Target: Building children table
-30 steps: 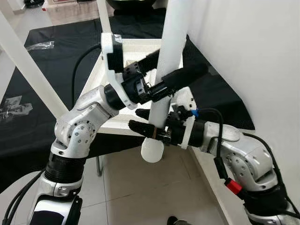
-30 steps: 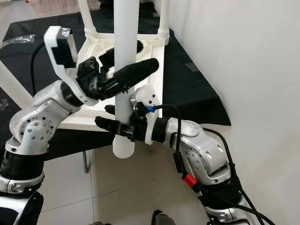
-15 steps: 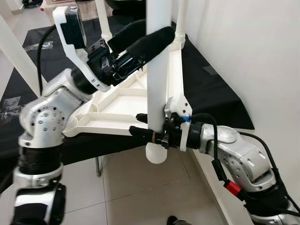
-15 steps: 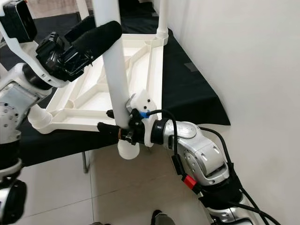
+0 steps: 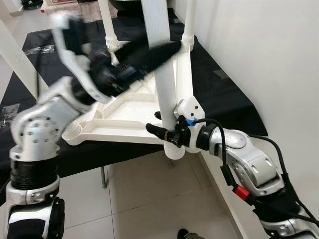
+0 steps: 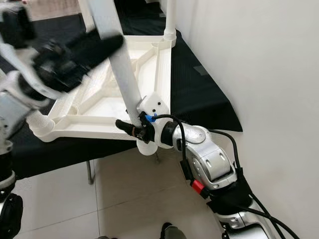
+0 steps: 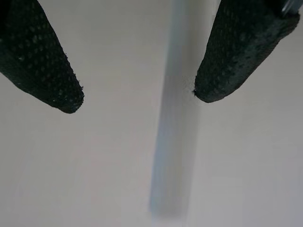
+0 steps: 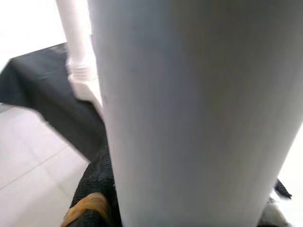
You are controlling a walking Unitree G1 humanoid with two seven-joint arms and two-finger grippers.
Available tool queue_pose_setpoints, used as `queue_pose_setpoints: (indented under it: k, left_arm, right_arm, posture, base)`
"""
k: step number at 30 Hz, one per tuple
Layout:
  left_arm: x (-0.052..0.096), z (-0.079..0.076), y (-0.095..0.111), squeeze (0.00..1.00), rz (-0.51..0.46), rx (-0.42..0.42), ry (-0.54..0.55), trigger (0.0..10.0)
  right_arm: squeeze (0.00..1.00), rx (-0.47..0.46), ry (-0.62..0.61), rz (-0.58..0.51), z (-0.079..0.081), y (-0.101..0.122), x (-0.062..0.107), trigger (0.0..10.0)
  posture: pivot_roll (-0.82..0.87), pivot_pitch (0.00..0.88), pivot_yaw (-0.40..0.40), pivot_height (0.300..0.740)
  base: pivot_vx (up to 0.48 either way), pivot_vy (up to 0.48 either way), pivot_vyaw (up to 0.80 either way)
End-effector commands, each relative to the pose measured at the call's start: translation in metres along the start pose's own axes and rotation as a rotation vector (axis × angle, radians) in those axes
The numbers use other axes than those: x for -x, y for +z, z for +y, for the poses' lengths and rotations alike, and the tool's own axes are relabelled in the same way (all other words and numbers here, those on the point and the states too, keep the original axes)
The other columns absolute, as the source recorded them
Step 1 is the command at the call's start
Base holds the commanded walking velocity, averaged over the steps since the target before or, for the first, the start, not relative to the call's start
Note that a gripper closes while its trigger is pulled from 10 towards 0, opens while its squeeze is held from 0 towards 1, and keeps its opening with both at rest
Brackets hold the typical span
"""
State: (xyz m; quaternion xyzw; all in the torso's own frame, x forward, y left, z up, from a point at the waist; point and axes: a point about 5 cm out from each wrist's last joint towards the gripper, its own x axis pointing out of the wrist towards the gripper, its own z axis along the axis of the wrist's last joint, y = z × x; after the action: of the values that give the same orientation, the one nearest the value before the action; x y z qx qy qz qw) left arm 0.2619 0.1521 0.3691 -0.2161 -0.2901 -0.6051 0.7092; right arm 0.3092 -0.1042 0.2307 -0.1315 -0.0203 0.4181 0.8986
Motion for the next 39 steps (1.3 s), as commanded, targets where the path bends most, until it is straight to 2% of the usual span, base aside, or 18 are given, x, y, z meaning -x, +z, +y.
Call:
queue_pose_setpoints:
  k: [1, 8, 15, 18, 21, 22, 23, 24, 25, 28, 29, 31, 32, 34, 35, 36, 37, 39]
  left_arm:
    - [0.002, -0.008, 0.012, 0.0, -0.023, -0.009, -0.036, 10.0]
    - [0.017, -0.018, 0.034, 0.0, -0.05, -0.041, -0.052, 10.0]
    - [0.019, -0.022, 0.032, 0.0, -0.045, -0.011, -0.055, 10.0]
    - [0.026, -0.03, 0.005, 0.0, 0.025, 0.091, -0.047, 10.0]
    - [0.031, -0.034, -0.02, 0.0, 0.1, 0.146, -0.025, 10.0]
    - [0.032, -0.036, -0.028, 0.0, 0.132, 0.158, -0.018, 10.0]
    - [0.032, -0.036, -0.028, 0.0, 0.132, 0.158, -0.018, 10.0]
    - [0.035, -0.038, -0.044, 0.0, 0.197, 0.171, 0.007, 10.0]
    - [0.039, -0.043, -0.062, 0.0, 0.261, 0.205, 0.026, 10.0]
    - [0.045, -0.049, -0.082, 0.0, 0.319, 0.237, 0.056, 10.0]
    - [0.052, -0.053, -0.103, 0.0, 0.392, 0.239, 0.115, 10.0]
    - [0.052, -0.053, -0.103, 0.0, 0.392, 0.239, 0.115, 10.0]
    - [0.059, -0.056, -0.12, 0.0, 0.442, 0.243, 0.172, 10.0]
    - [0.059, -0.056, -0.12, 0.0, 0.442, 0.243, 0.172, 10.0]
    - [0.067, -0.058, -0.138, 0.0, 0.504, 0.229, 0.28, 10.0]
    - [0.076, -0.062, -0.152, 0.0, 0.566, 0.195, 0.351, 10.0]
    - [0.076, -0.062, -0.152, 0.0, 0.566, 0.195, 0.351, 10.0]
    - [0.094, -0.074, -0.169, 0.0, 0.683, 0.131, 0.443, 10.0]
  right_arm:
    - [0.0, 0.016, -0.055, -0.036, -0.008, 0.005, 0.002, 0.0]
    - [0.0, -0.059, -0.111, -0.114, -0.018, 0.013, 0.002, 0.0]
    - [0.0, -0.102, -0.121, -0.154, -0.021, 0.017, 0.002, 0.0]
    - [0.0, -0.25, -0.238, -0.322, -0.046, 0.036, 0.01, 0.0]
    - [0.0, -0.278, -0.275, -0.383, -0.057, 0.045, 0.015, 0.0]
    - [0.0, -0.274, -0.279, -0.391, -0.059, 0.047, 0.017, 1.2]
    - [0.0, -0.274, -0.279, -0.391, -0.059, 0.047, 0.017, 1.2]
    - [0.0, -0.253, -0.283, -0.396, -0.061, 0.049, 0.018, 1.2]
    - [0.0, -0.24, -0.288, -0.399, -0.065, 0.051, 0.02, 10.0]
    - [0.0, -0.217, -0.297, -0.402, -0.069, 0.052, 0.022, 10.0]
    - [0.0, -0.188, -0.304, -0.404, -0.074, 0.053, 0.023, 10.0]
    - [0.0, -0.188, -0.304, -0.404, -0.074, 0.053, 0.023, 10.0]
    - [0.0, -0.146, -0.316, -0.406, -0.077, 0.053, 0.024, 10.0]
    - [0.0, -0.146, -0.316, -0.406, -0.077, 0.053, 0.024, 10.0]
    - [0.0, -0.088, -0.306, -0.384, -0.078, 0.052, 0.022, 10.0]
    - [0.0, -0.033, -0.279, -0.378, -0.077, 0.051, 0.021, 10.0]
    - [0.0, -0.033, -0.279, -0.378, -0.077, 0.051, 0.021, 10.0]
    - [0.0, -0.012, -0.12, -0.427, -0.071, 0.052, 0.02, 10.0]
  posture:
    - [-0.04, 0.218, 0.028, 0.74]
    - [-0.03, 0.217, 0.022, 0.74]
    - [-0.03, 0.218, 0.022, 0.74]
    - [-0.03, 0.224, 0.022, 0.74]
    - [-0.02, 0.229, 0.023, 0.74]
    - [-0.02, 0.229, 0.023, 0.74]
    - [-0.02, 0.229, 0.023, 0.74]
    - [-0.02, 0.232, 0.024, 0.74]
    - [-0.02, 0.236, 0.025, 0.74]
    - [-0.01, 0.242, 0.023, 0.74]
    - [-0.01, 0.245, 0.021, 0.74]
    - [-0.01, 0.245, 0.021, 0.74]
    - [0.0, 0.248, 0.02, 0.74]
    - [0.0, 0.248, 0.02, 0.74]
    - [0.0, 0.264, 0.019, 0.74]
    - [0.0, 0.271, 0.019, 0.74]
    - [0.0, 0.271, 0.019, 0.74]
    - [0.01, 0.29, 0.016, 0.74]
  base:
    - [0.0, 0.0, 0.0]
    - [0.0, 0.0, 0.0]
    - [0.0, 0.0, 0.0]
    - [0.0, 0.0, 0.0]
    - [0.0, 0.0, 0.0]
    - [0.0, 0.0, 0.0]
    - [0.0, 0.0, 0.0]
    - [0.0, 0.0, 0.0]
    - [0.0, 0.0, 0.0]
    - [0.0, 0.0, 0.0]
    - [0.0, 0.0, 0.0]
    - [0.0, 0.0, 0.0]
    - [0.0, 0.0, 0.0]
    - [0.0, 0.0, 0.0]
    - [0.0, 0.0, 0.0]
    - [0.0, 0.0, 0.0]
    - [0.0, 0.0, 0.0]
    - [0.0, 0.0, 0.0]
